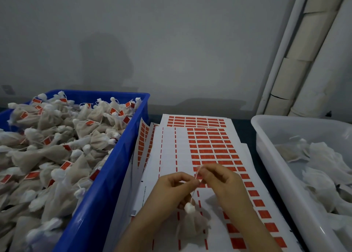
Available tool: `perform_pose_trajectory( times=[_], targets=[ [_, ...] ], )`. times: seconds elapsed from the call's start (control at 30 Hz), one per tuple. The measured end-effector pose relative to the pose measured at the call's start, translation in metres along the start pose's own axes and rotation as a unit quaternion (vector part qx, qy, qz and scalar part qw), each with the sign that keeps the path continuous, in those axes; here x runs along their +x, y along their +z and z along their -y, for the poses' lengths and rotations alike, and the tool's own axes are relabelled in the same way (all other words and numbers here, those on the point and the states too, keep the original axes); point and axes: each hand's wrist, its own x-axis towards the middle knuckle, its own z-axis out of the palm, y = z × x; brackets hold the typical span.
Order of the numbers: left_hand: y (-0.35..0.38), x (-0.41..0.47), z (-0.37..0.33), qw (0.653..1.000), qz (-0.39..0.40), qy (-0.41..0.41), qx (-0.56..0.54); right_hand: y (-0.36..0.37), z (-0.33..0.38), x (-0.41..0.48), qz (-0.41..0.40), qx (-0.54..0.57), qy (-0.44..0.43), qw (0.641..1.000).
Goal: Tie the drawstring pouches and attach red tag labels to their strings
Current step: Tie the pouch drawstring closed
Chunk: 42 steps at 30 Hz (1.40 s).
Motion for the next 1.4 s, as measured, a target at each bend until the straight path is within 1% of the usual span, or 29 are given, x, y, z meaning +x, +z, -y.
perform_pose_trajectory(
  times=[0.07, 0.13, 0.23, 0.33, 0.47, 0.57, 0.7, 0.83, 0.9, 1.2, 1.3, 1.4],
  targets=[
    [-0.001, 0.003, 0.005, 0.998, -0.051, -0.012, 0.020, 0.004, -0.011, 0.002, -0.028, -0.087, 0.016, 0.996],
    [-0.002, 0.006, 0.010, 0.994, -0.095, -0.028, 0.039, 0.012, -0.024, 0.003, -0.021, -0.183, 0.044, 0.982],
    [-0.004, 0.008, 0.013, 0.991, -0.120, -0.036, 0.054, 0.025, -0.035, 0.000, 0.001, -0.246, 0.051, 0.968],
    [-0.005, 0.009, 0.013, 0.990, -0.126, -0.032, 0.063, 0.030, -0.037, 0.002, -0.010, -0.256, 0.050, 0.965],
    [-0.007, 0.008, 0.012, 0.991, -0.115, -0.030, 0.056, 0.030, -0.037, 0.001, -0.013, -0.276, 0.035, 0.960],
    [-0.010, 0.008, 0.010, 0.992, -0.108, -0.028, 0.058, 0.028, -0.036, -0.001, -0.011, -0.312, 0.018, 0.950],
    [-0.010, 0.006, 0.011, 0.992, -0.098, -0.036, 0.066, 0.024, -0.034, -0.003, 0.001, -0.320, -0.001, 0.948],
    [-0.008, 0.006, 0.010, 0.991, -0.099, -0.044, 0.081, 0.020, -0.034, -0.010, 0.034, -0.278, 0.045, 0.959],
    [-0.008, 0.006, 0.009, 0.990, -0.105, -0.038, 0.085, 0.017, -0.034, -0.013, 0.043, -0.278, 0.061, 0.958],
    [-0.006, 0.003, 0.010, 0.992, -0.108, -0.027, 0.054, 0.017, -0.030, -0.014, 0.049, -0.302, 0.047, 0.951],
    [-0.004, 0.005, 0.012, 0.993, -0.100, -0.022, 0.062, 0.017, -0.030, -0.012, 0.034, -0.304, 0.053, 0.951],
    [-0.004, 0.008, 0.013, 0.993, -0.101, -0.019, 0.065, 0.018, -0.031, -0.010, 0.028, -0.319, 0.039, 0.946]
  ],
)
